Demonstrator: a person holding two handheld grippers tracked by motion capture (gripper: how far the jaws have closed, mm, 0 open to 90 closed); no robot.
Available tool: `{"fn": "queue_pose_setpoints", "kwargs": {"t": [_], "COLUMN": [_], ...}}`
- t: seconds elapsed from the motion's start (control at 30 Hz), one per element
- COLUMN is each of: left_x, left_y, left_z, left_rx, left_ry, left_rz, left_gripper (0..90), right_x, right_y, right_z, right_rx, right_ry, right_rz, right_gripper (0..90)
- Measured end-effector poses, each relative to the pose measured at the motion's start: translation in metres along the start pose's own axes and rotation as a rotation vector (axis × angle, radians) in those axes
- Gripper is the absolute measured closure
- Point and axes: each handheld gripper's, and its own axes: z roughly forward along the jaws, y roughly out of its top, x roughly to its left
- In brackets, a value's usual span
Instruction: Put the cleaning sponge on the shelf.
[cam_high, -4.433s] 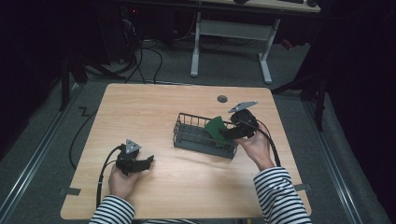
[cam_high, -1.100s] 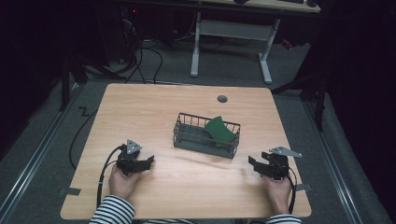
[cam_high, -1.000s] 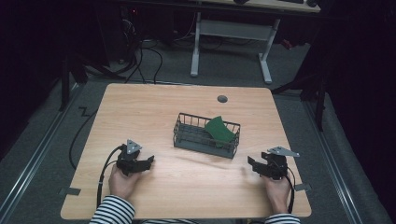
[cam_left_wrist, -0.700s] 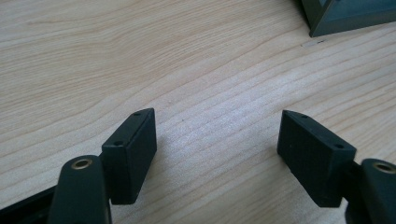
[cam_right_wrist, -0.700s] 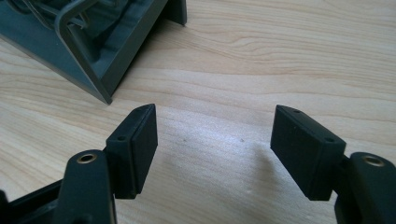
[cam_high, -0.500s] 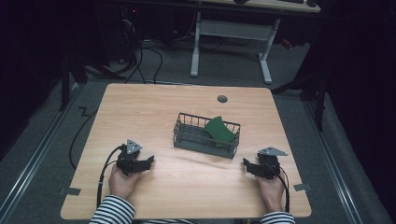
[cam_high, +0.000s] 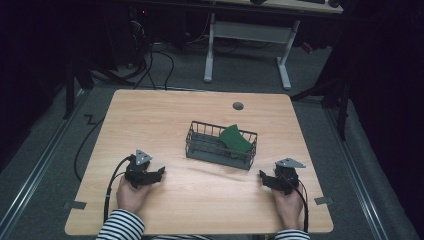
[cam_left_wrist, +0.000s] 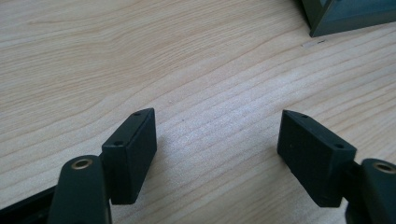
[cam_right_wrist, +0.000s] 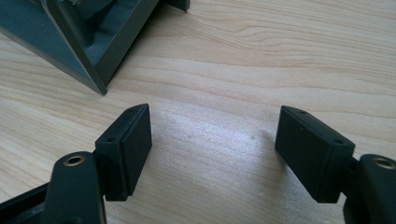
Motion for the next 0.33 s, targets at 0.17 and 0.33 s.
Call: {"fn": "queue_pose_setpoints", "kwargs": {"t": [0.17,0.33], "left_x": [-0.0004,-0.0004], "left_y": [-0.0002,-0.0002], "left_z": [-0.0002,-0.0002], "left_rx": [0.001,0.001], "left_ry": [0.005,0.005], "left_rz": [-0.003,-0.003], "left_gripper": [28.9,28.9], "right_x": [0.0003,0.0003], "right_y": [0.0,0.0], "right_z": [0.0001,0.0], "right_rx": [0.003,0.003], "right_ry": [-0.008,-0.009], "right_rz": [0.013,0.013], "right_gripper": [26.1,26.2]}}
